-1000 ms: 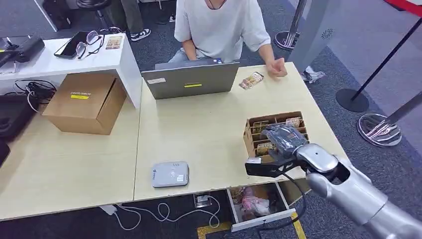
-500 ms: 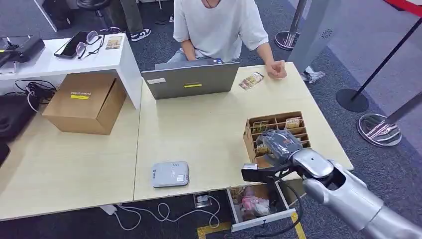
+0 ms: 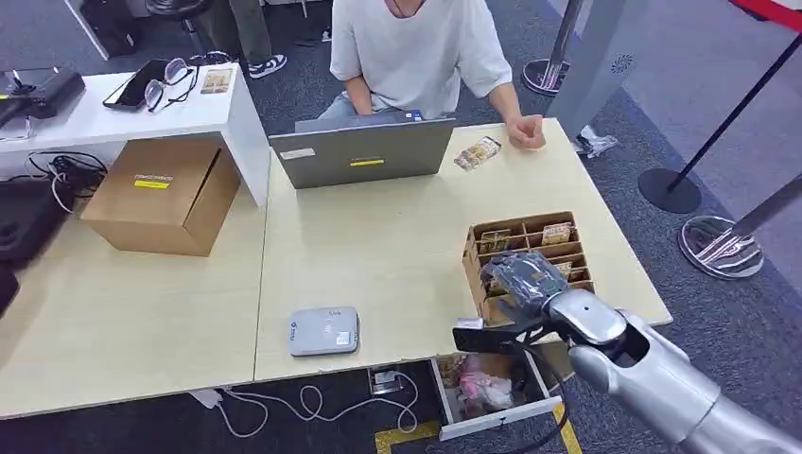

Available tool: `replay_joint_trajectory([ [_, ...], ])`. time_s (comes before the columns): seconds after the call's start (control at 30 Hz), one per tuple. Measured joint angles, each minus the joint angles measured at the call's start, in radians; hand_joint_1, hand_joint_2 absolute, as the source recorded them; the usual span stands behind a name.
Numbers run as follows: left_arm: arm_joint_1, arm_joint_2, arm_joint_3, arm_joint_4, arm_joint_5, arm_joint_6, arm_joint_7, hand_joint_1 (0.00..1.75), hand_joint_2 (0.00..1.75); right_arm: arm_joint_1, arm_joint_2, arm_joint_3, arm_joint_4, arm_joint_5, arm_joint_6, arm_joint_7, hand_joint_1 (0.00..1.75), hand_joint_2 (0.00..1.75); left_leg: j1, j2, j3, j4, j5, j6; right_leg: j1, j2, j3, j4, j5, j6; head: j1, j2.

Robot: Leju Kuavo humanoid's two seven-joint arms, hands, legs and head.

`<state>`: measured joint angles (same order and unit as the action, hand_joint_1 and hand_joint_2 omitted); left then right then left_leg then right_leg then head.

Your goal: Pass the card to the sensor for recognition and then transmit it.

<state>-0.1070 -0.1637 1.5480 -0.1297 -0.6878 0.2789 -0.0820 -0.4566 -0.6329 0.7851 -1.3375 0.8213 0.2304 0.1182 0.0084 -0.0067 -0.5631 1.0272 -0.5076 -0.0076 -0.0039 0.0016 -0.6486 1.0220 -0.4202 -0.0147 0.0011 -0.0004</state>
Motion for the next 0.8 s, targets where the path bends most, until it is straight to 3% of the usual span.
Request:
replay_joint_trajectory([
  [0.03, 0.000, 0.000, 0.000, 0.000, 0.000, 0.000, 0.000, 0.00, 0.00, 0.000, 0.000, 0.000, 0.000, 0.000, 0.000, 0.000, 0.84, 1.75, 0.000, 0.000, 0.000, 0.000, 0.000, 0.000, 0.000, 0.000, 0.000, 0.000, 0.000, 0.000, 0.000, 0.000],
  [0.1, 0.000, 0.000, 0.000, 0.000, 0.000, 0.000, 0.000, 0.00, 0.00, 0.001, 0.001, 0.000, 0.000, 0.000, 0.000, 0.000, 0.54, 1.75, 0.000, 0.000, 0.000, 0.000, 0.000, 0.000, 0.000, 0.000, 0.000, 0.000, 0.000, 0.000, 0.000, 0.000],
  [0.17, 0.000, 0.000, 0.000, 0.000, 0.000, 0.000, 0.000, 0.00, 0.00, 0.001, 0.002, 0.000, 0.000, 0.000, 0.000, 0.000, 0.49, 1.75, 0.000, 0.000, 0.000, 0.000, 0.000, 0.000, 0.000, 0.000, 0.000, 0.000, 0.000, 0.000, 0.000, 0.000],
  [0.27, 0.000, 0.000, 0.000, 0.000, 0.000, 0.000, 0.000, 0.00, 0.00, 0.003, 0.002, 0.000, 0.000, 0.000, 0.000, 0.000, 0.75, 1.75, 0.000, 0.000, 0.000, 0.000, 0.000, 0.000, 0.000, 0.000, 0.000, 0.000, 0.000, 0.000, 0.000, 0.000],
  [0.57, 0.000, 0.000, 0.000, 0.000, -0.006, -0.004, 0.008, 0.00, 0.00, 0.006, 0.003, -0.005, 0.001, 0.010, 0.000, -0.005, 0.79, 1.75, 0.000, 0.000, 0.000, 0.000, 0.000, 0.000, 0.000, 0.000, 0.000, 0.000, 0.000, 0.000, 0.000, 0.000],
  [0.63, 0.000, 0.000, 0.000, 0.000, -0.006, -0.004, 0.008, 0.00, 0.00, 0.006, 0.003, -0.005, 0.001, 0.010, 0.000, -0.005, 0.66, 1.75, 0.000, 0.000, 0.000, 0.000, 0.000, 0.000, 0.000, 0.000, 0.000, 0.000, 0.000, 0.000, 0.000, 0.000],
  [0.67, 0.000, 0.000, 0.000, 0.000, -0.006, -0.004, 0.008, 0.00, 0.00, 0.006, 0.003, -0.006, 0.001, 0.010, 0.000, -0.005, 0.30, 1.75, 0.000, 0.000, 0.000, 0.000, 0.000, 0.000, 0.000, 0.000, 0.000, 0.000, 0.000, 0.000, 0.000, 0.000],
  [0.8, 0.000, 0.000, 0.000, 0.000, -0.008, -0.004, 0.009, 0.00, 0.00, 0.008, 0.003, -0.009, 0.001, 0.010, 0.001, -0.007, 0.37, 1.75, 0.000, 0.000, 0.000, 0.000, 0.000, 0.000, 0.000, 0.000, 0.000, 0.000, 0.000, 0.000, 0.000, 0.000],
])
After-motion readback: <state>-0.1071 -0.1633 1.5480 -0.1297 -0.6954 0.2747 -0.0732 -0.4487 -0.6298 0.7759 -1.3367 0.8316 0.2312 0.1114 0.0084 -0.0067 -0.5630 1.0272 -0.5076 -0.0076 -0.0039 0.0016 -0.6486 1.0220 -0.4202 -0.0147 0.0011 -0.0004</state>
